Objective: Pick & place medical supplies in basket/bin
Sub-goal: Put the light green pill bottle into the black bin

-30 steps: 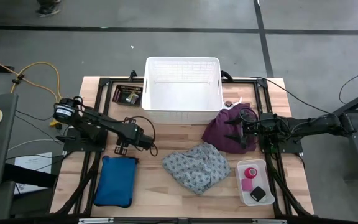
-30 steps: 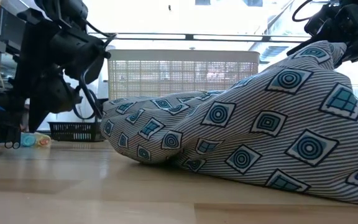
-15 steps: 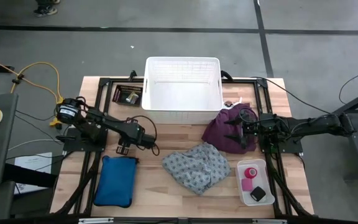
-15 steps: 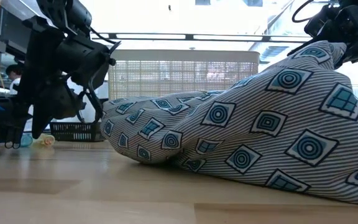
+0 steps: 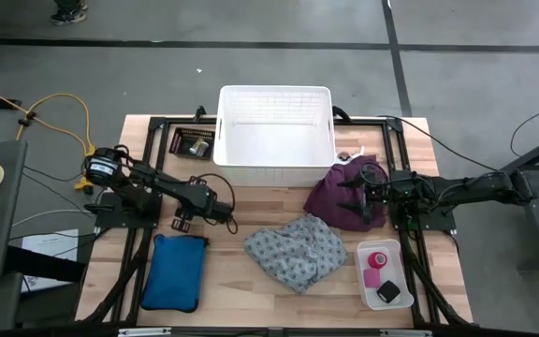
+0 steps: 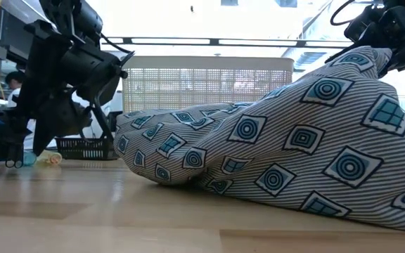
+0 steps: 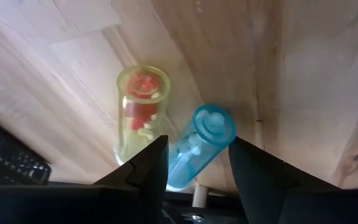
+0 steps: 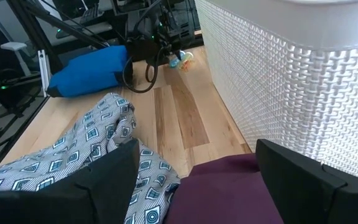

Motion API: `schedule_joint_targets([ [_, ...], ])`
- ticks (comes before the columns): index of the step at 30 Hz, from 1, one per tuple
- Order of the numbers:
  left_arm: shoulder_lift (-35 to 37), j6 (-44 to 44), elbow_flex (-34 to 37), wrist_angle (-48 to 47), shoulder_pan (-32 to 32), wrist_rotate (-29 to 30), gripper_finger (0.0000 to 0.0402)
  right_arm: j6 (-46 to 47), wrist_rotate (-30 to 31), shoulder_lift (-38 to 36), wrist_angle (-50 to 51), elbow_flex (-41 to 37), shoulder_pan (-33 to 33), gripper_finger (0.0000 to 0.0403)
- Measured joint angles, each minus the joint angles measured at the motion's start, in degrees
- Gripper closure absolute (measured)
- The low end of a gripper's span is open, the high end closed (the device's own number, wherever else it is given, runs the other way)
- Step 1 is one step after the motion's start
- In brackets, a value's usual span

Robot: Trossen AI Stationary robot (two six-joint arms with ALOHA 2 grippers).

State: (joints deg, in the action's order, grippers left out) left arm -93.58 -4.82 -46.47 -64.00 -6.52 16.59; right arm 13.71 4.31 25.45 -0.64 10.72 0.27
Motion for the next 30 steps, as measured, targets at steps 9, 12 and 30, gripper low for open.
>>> schedule_joint_targets([
  [9, 0.00, -0.37, 2.26, 2.21, 0.00, 0.18, 0.0242, 0.00, -0.01, -0.02, 0.00, 0.00, 0.00, 0.0094],
  [12, 0.02, -0.37, 2.29, 2.28, 0.00, 0.18, 0.0244, 0.00, 0.00, 0.00, 0.00, 0.00, -0.01, 0.0094],
  [30, 0.02, 0.11, 2.36, 2.24, -0.02, 0.55, 0.0305, 0.00, 0.00, 0.00, 0.01, 0.00, -0.01, 0.0094],
])
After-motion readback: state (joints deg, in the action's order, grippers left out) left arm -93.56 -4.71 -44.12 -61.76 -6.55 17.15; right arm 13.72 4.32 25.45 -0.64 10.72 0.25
